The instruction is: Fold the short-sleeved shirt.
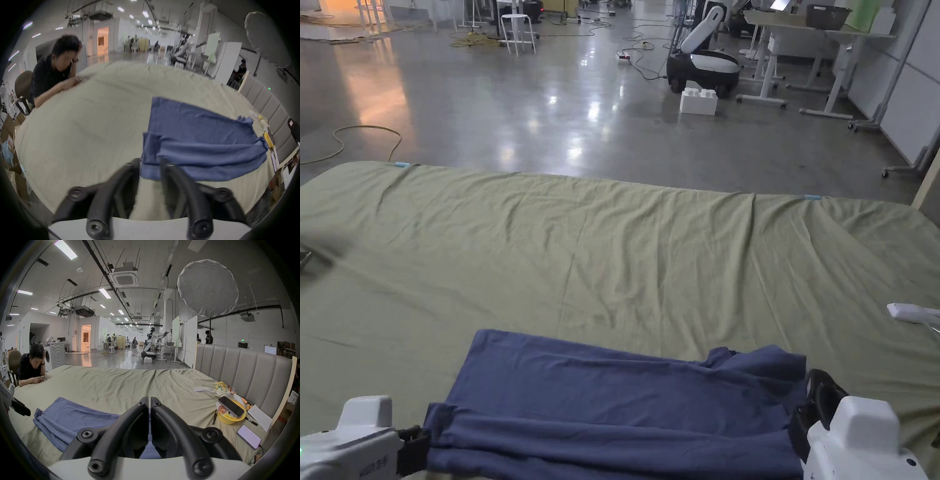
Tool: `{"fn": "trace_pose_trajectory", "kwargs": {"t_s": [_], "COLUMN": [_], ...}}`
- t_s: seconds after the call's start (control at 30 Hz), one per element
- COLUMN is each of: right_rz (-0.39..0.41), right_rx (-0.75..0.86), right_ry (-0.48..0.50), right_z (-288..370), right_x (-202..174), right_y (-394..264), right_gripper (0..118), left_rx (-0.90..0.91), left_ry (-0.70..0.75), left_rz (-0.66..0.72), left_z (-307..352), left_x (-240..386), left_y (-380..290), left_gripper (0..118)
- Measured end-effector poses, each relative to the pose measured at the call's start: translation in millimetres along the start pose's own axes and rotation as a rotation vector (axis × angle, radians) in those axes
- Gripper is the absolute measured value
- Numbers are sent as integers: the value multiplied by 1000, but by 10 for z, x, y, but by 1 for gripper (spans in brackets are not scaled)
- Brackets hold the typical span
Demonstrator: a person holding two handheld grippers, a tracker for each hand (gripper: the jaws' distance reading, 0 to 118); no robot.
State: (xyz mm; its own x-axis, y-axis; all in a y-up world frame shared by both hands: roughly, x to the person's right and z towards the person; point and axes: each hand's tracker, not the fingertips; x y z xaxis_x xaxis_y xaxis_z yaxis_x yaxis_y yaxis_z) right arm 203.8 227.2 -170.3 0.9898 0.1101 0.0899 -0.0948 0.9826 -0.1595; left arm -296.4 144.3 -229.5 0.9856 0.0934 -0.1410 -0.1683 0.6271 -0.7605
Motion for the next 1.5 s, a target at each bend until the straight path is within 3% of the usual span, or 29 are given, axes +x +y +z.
{"fn": "trace_pose_trajectory", "kwargs": {"t_s": [0.07,0.1,0.2,0.47,0.67,0.77,0.8,0.93,1.2,1.23,1.27,1.33,1.37,1.5], "right_rz": [2,3,6,-2,4,9,7,-24,-21,-10,-2,30,19,18], "right_rx": [-15,-21,-38,-82,-100,-107,-109,-124,-168,-178,-186,-271,-342,-510], "right_ry": [-2,-2,-9,-28,-29,-31,-31,-31,-42,-50,-54,-52,-49,-51], "right_z": [-8,-11,-14,-24,10,12,9,-10,-13,-15,-27,-117,-176,-359], "right_x": [12,21,49,155,194,211,215,237,396,445,493,624,699,934], "right_y": [-28,-39,-61,-128,-164,-185,-189,-227,-281,-287,-288,-306,-348,-522], "right_gripper": [3,3,3,3,3,3,3,3,4,9,20,68,79,81], "left_rx": [-81,-109,-190,-166,-145,-158,-167,-179,-139,-122,-108,-83,-74,-38], "left_ry": [3,11,6,65,53,49,44,25,-24,-33,-38,-47,-46,-54], "left_rz": [15,14,-8,-93,-75,-70,-64,-85,-12,7,17,11,6,-14], "left_z": [-176,-248,-471,-451,-353,-340,-338,-393,-310,-268,-234,-141,-96,33], "left_x": [-37,-35,-31,163,161,173,187,243,127,102,79,49,52,71], "left_y": [30,34,13,-62,-120,-112,-90,-105,-83,-72,-60,-42,-31,-17], "left_gripper": [59,65,65,64,50,31,31,10,5,5,5,5,5,5]}}
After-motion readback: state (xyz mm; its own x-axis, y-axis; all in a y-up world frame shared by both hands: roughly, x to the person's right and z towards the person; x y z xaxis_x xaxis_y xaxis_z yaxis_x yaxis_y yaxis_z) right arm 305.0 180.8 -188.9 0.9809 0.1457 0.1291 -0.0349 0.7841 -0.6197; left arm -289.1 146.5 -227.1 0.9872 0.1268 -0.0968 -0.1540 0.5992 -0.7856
